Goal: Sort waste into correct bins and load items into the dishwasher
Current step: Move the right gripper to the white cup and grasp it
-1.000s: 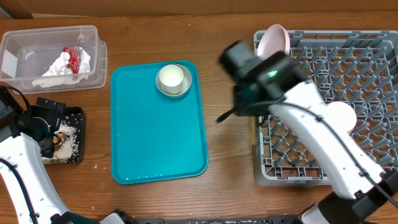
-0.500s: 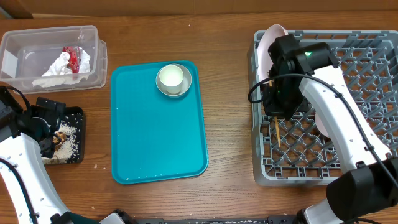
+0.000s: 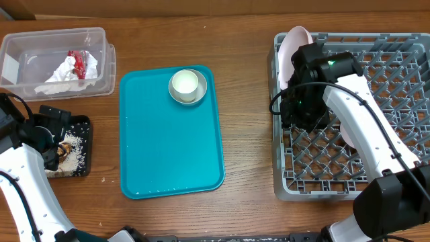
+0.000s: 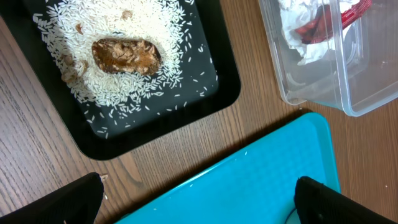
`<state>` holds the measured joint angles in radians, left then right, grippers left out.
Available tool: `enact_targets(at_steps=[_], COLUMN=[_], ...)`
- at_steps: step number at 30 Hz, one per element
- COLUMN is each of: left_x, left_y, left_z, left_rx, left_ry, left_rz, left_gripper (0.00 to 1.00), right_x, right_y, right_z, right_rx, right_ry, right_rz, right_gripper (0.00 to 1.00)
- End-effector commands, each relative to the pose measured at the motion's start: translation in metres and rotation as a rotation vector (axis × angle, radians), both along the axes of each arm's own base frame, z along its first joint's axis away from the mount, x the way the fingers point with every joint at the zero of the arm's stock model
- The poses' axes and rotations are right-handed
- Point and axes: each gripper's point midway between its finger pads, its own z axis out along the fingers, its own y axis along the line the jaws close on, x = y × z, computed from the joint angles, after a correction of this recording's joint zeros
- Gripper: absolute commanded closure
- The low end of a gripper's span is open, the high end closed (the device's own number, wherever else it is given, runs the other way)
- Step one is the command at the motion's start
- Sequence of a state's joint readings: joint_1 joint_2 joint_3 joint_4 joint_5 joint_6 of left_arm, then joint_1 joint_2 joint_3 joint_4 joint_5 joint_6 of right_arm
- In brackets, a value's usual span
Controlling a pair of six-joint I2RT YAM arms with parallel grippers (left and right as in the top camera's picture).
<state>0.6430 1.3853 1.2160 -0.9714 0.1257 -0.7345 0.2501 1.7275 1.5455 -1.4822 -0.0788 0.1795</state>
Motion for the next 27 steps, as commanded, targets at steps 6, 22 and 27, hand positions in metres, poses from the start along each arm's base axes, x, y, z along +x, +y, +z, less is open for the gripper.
enact_targets(at_steps=[6,22,27], left_x=[-0.001,-0.001,-0.001], left_y=[0.001,0.001,0.001], left_z=[-0.001,-0.001,-0.001], left_rx=[0.0,0.0,0.0], left_ry=[0.005,0.005,0.005], left_rz=[0.014,0.014,0.014], left_gripper=[0.0,0.0,0.0], right_x=[0.034,0.125,0.136], right_y=[0.072,0.245,0.265], right_z=[0.055,0.082,0.046], right_rx=[0.364,0.427,0.337], right_ry=[-0.153,-0.778,-0.778], right_rz=[0.027,0.298,0.392], right_gripper=[0.24,0.16,0.12])
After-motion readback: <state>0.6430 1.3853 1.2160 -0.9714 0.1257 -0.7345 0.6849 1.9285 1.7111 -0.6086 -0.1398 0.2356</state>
